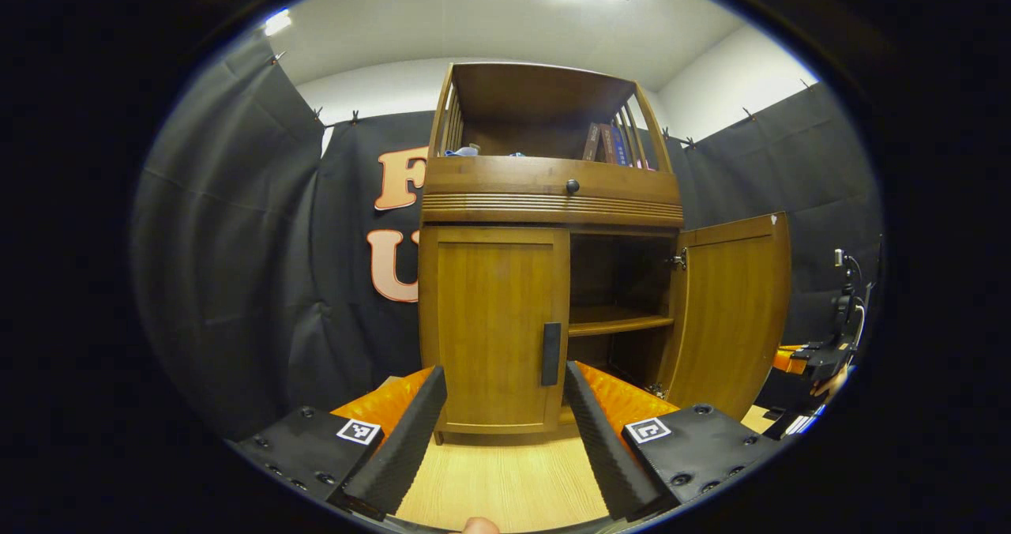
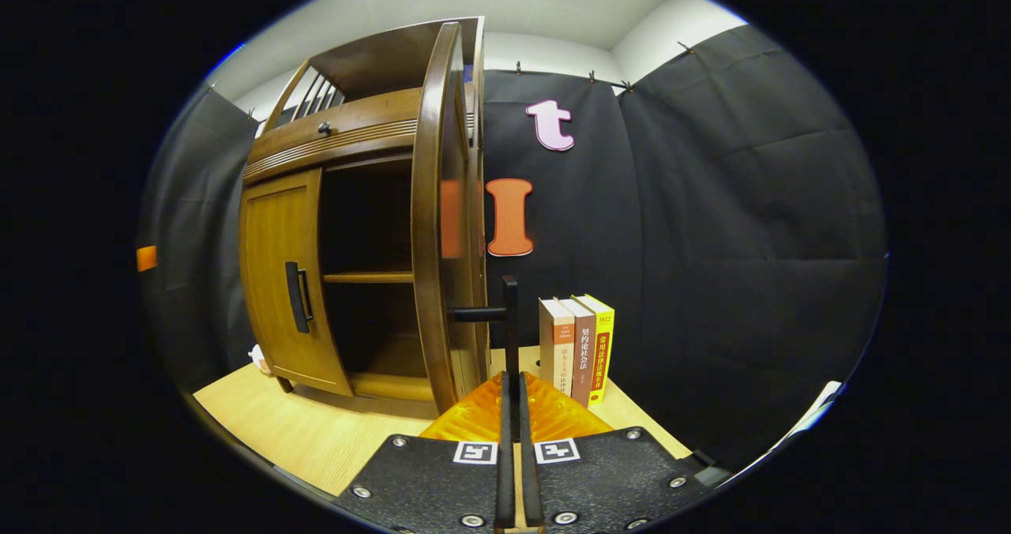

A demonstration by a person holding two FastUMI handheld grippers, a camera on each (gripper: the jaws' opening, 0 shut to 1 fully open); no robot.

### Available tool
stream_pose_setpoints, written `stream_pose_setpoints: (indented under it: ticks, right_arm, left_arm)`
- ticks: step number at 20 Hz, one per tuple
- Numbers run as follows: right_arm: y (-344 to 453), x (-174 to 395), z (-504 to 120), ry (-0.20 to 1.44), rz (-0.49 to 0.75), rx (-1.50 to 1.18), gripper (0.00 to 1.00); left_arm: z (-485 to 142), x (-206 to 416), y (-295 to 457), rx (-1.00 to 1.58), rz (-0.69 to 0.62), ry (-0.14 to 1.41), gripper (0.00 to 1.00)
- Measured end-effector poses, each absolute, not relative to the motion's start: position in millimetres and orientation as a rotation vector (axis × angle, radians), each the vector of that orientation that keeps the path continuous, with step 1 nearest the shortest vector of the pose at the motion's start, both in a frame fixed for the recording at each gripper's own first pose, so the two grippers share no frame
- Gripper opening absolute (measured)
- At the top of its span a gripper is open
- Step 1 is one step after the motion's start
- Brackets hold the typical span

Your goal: Open the right door of the double-door shoe cabinet with the right hand, and open the left door with the left hand.

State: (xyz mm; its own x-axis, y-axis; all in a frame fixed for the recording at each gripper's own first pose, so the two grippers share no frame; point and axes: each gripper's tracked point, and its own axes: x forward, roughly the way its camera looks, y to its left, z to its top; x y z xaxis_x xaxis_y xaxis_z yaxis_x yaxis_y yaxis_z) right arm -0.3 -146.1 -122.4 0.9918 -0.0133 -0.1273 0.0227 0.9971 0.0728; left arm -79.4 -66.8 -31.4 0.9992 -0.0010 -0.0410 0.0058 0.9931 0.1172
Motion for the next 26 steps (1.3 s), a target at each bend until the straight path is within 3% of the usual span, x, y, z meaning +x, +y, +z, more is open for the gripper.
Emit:
stream_pose_setpoints:
  ticks: [1,2,5,6,7,8,10,11,14,15,16,21,26]
  right_arm:
    - [-150.2,0.5,-122.8,0.127,-0.017,0.084,0.13]
    - [-154.8,0.8,-123.7,0.125,-0.019,0.088,0.04]
    - [-163.9,-5.7,-124.0,0.123,-0.007,0.103,0.04]
    - [-165.3,-7.9,-123.1,0.119,0.001,0.112,0.12]
    - [-167.7,-11.7,-122.5,0.113,0.003,0.112,0.13]
    - [-174.1,-15.6,-121.7,0.108,-0.006,0.105,0.05]
    - [-188.8,-21.0,-118.9,0.094,-0.035,0.093,0.0]
    - [-195.2,-22.3,-118.8,0.09,-0.05,0.091,0.09]
    - [-208.3,-24.9,-120.8,0.089,-0.082,0.093,0.19]
    - [-212.2,-25.8,-122.6,0.093,-0.09,0.092,0.3]
    - [-214.9,-27.5,-123.0,0.094,-0.095,0.089,0.34]
    - [-238.6,-29.4,-121.7,0.084,-0.163,0.076,0.86]
    - [-257.0,-31.4,-119.5,0.062,-0.22,0.074,0.92]
  left_arm:
    - [-34.3,-76.4,-69.5,0.119,-0.005,0.046,0.94]
    - [-37.4,-72.7,-73.2,0.12,-0.007,0.051,0.97]
    - [-47.4,-56.1,-82.7,0.117,-0.009,0.065,0.94]
    - [-51.2,-49.5,-87.1,0.112,-0.011,0.071,0.94]
    - [-56.7,-41.9,-92.8,0.105,-0.017,0.074,0.94]
    - [-60.9,-34.9,-98.9,0.096,-0.028,0.077,0.94]
    - [-70.9,-16.2,-113.2,0.08,-0.051,0.085,0.94]
    - [-77.5,-7.2,-116.8,0.076,-0.057,0.092,0.94]
    - [-95.2,28.8,-126.8,0.073,-0.06,0.103,0.94]
    - [-100.3,40.6,-127.4,0.078,-0.052,0.108,0.94]
    - [-104.3,52.4,-125.7,0.086,-0.043,0.104,0.94]
    - [-121.5,114.9,-126.6,0.115,-0.016,0.077,0.94]
    - [-146.6,161.3,-124.9,0.106,-0.013,0.114,0.94]
